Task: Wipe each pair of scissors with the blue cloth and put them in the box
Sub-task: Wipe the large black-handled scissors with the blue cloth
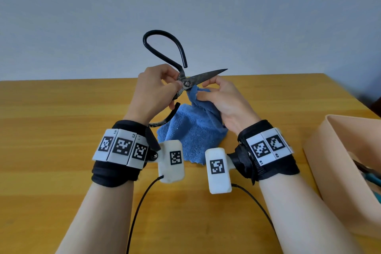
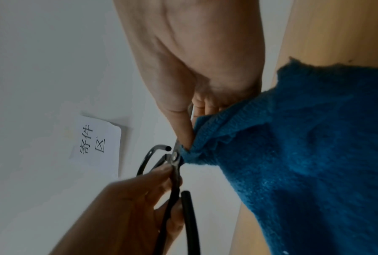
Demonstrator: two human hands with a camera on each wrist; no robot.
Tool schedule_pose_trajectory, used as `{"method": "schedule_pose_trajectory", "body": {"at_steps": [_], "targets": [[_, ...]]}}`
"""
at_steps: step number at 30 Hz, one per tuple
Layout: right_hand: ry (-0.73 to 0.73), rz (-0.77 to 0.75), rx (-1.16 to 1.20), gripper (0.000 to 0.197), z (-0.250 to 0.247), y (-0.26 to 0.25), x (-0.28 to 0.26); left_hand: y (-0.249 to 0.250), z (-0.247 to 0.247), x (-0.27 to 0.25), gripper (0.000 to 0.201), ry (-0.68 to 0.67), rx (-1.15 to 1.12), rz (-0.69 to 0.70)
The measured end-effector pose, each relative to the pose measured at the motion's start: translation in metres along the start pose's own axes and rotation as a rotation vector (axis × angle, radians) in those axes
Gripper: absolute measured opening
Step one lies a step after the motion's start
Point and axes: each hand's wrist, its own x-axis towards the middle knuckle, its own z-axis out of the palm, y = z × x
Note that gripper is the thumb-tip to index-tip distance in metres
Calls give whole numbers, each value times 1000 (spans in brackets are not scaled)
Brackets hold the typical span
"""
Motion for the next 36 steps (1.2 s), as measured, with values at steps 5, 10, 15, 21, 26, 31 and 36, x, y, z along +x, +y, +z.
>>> {"method": "schedule_pose_trajectory", "body": {"at_steps": [5, 10, 15, 21, 26, 31, 36], "targets": [[0, 8, -20, 31, -1, 1, 3, 0, -3, 0, 4, -1, -25, -7], [17, 16, -27, 28, -2, 3, 2, 2, 1, 0, 5, 1, -19, -3], [-17, 31, -85, 29, -2, 1, 1, -1, -2, 0, 7, 2, -18, -17], [-15, 48, -114, 27, -4, 1, 0, -2, -2, 0, 6, 2, -17, -21], [-12, 37, -162, 29, -6, 0, -1, -3, -3, 1, 7, 7, 11, -5], [45, 7, -275, 32, -9, 2, 0, -2, -4, 0, 6, 26, 55, 34], [13, 52, -362, 32, -8, -2, -2, -2, -4, 1, 6, 34, 85, 59]]}}
